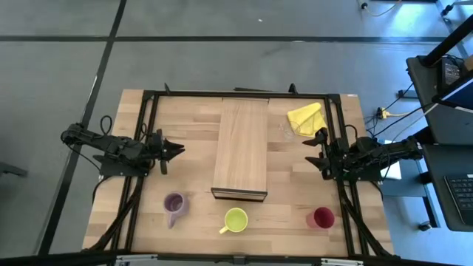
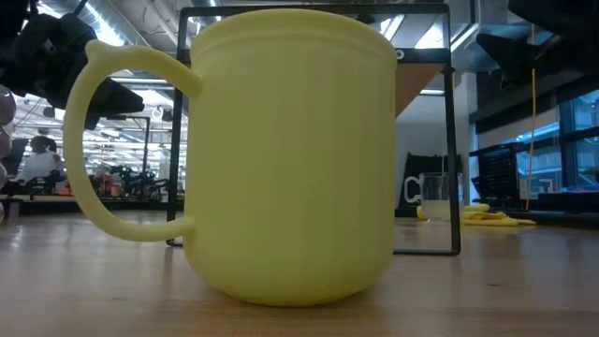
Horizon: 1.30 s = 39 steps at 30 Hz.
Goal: Stack small to large cups/mugs on shelf
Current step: Put the transparent mug on the shelf
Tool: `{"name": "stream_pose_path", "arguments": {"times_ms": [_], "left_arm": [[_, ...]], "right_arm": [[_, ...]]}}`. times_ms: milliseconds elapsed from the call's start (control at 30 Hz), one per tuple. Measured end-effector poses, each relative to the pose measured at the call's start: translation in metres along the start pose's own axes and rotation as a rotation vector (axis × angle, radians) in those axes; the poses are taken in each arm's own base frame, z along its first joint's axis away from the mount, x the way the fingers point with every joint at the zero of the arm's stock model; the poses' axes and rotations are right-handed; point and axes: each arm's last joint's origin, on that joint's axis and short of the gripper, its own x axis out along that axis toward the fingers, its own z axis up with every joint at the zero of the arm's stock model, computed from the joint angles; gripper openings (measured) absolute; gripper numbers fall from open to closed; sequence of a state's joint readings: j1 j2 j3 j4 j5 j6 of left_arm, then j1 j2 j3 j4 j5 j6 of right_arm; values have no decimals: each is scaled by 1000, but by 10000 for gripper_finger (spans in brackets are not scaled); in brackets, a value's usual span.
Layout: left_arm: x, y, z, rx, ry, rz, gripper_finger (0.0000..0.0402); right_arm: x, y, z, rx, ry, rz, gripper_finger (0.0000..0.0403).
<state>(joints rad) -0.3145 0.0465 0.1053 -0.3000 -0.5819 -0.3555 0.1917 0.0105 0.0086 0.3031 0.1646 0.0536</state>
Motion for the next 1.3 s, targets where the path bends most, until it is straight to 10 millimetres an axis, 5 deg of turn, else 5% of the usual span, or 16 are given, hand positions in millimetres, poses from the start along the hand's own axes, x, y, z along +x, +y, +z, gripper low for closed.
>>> {"name": "stream_pose_path", "arguments": {"times_ms": [333,500,600,933,1300], "left_arm": [[0,0,0,0,0,0,68],[0,0,0,0,0,0,68],[0,0,0,0,0,0,68],[0,0,0,0,0,0,68],[0,0,0,0,0,0,68]], "right_arm": [[-1,-1,17,468,-180,-19,287],[-12,2,85,310,-498,80,287],[-9,6,133,227,-502,68,287],[80,15,203,117,326,-389,287],[150,29,244,111,327,-390,287]]}}
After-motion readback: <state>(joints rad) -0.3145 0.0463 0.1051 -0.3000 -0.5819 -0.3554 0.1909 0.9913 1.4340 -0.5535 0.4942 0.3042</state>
